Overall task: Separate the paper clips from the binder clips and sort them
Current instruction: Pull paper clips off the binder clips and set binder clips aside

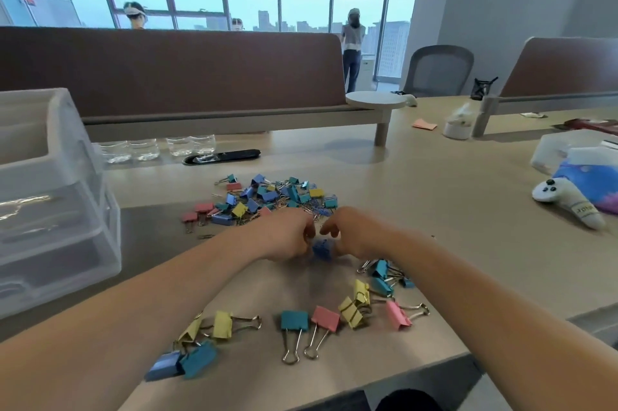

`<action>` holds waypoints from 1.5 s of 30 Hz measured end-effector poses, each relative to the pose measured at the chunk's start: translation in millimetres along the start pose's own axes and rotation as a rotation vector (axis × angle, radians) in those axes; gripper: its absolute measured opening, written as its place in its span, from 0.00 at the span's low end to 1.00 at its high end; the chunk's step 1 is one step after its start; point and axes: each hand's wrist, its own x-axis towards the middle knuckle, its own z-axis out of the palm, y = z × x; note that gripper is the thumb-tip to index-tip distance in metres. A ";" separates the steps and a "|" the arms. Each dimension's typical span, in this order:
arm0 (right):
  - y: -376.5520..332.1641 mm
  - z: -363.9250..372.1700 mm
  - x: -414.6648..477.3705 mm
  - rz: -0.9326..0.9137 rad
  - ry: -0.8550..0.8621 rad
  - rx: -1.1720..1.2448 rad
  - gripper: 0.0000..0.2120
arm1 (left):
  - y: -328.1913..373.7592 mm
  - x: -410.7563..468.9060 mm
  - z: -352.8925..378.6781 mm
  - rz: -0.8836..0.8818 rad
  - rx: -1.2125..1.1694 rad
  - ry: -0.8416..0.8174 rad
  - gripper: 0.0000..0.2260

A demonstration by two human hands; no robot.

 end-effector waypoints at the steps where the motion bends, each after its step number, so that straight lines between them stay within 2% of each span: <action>1: -1.4 0.2 1.4 -0.002 -0.027 -0.011 0.21 | 0.3 0.7 2.4 -0.004 -0.001 -0.010 0.16; 10: -3.7 2.1 2.2 0.039 -0.010 -0.071 0.09 | -5.3 13.2 18.8 0.012 -0.092 0.068 0.07; 16: -9.0 4.0 1.6 0.048 0.000 -0.112 0.08 | -8.2 16.4 25.3 0.011 -0.150 0.102 0.03; 21: -11.3 9.6 1.2 0.049 0.007 -0.111 0.07 | -5.3 15.9 25.7 0.020 -0.086 0.106 0.05; 25: -10.7 15.5 0.5 0.052 0.043 -0.115 0.02 | -3.9 16.3 27.2 0.015 -0.044 0.118 0.05; 36: -10.9 22.3 -0.5 0.070 0.136 -0.098 0.04 | -6.1 16.4 30.0 0.006 -0.058 0.127 0.05; 45: -9.6 19.5 2.9 0.044 0.080 -0.056 0.04 | -9.3 13.3 32.3 0.039 -0.018 0.175 0.06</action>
